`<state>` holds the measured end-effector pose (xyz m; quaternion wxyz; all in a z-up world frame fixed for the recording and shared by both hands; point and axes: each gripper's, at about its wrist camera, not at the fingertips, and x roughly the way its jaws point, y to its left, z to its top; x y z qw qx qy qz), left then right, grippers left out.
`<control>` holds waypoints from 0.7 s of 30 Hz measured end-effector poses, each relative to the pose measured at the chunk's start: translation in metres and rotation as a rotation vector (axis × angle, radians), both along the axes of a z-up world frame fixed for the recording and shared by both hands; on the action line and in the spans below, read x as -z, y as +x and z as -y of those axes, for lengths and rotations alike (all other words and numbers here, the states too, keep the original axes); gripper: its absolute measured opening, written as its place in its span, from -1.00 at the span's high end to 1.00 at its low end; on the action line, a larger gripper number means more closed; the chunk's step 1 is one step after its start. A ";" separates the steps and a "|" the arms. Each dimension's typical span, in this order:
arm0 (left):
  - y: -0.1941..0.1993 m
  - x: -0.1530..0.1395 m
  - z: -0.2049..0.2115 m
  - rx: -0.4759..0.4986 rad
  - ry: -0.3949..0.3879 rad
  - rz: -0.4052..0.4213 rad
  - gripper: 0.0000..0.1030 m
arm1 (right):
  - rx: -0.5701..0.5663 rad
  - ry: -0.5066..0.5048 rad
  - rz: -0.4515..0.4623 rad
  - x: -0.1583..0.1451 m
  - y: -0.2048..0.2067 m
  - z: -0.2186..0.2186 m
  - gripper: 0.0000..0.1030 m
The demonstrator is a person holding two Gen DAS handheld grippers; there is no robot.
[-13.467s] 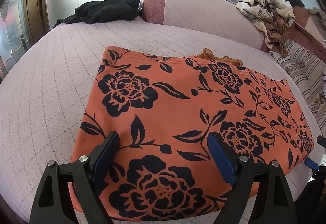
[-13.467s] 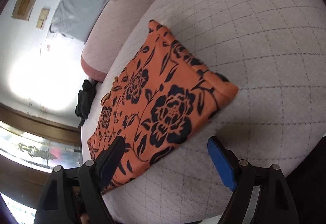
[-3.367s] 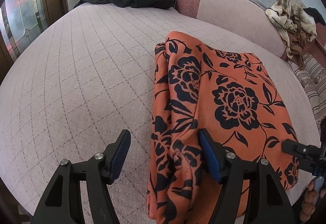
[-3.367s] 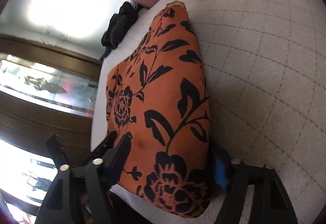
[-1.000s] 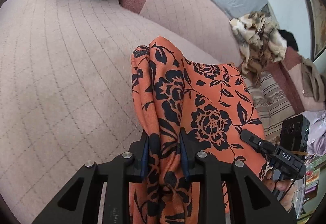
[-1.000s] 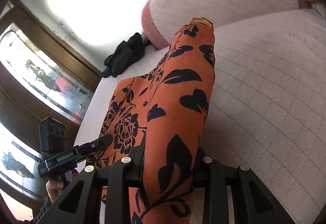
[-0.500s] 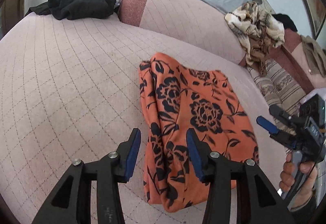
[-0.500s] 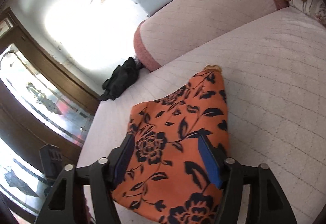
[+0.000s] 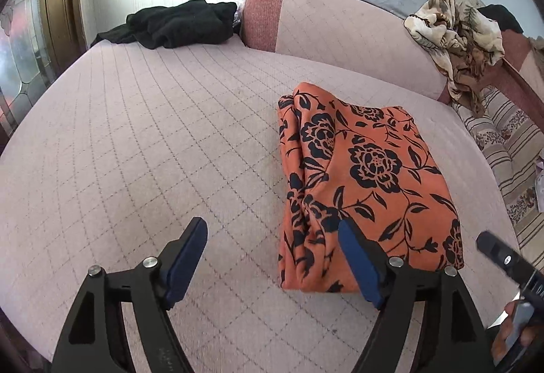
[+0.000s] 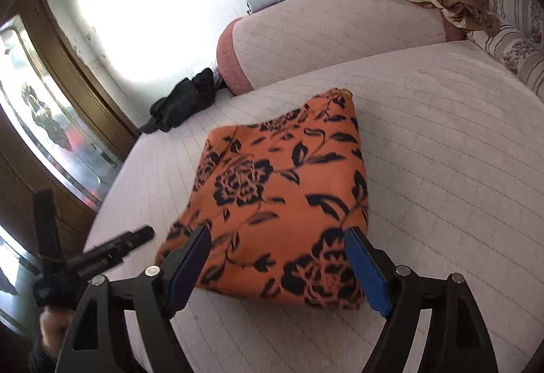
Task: Fold small clothes
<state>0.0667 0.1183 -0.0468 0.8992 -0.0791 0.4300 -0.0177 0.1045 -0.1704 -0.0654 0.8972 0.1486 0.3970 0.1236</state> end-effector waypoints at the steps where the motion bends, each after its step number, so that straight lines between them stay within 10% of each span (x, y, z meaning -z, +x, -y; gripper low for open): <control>1: -0.008 -0.001 0.001 -0.001 0.007 0.000 -0.57 | 0.014 -0.028 -0.022 0.005 -0.011 -0.004 -0.64; 21: -0.074 -0.016 0.042 -0.021 0.195 0.033 -0.72 | 0.098 -0.314 0.011 0.006 -0.080 -0.021 -0.80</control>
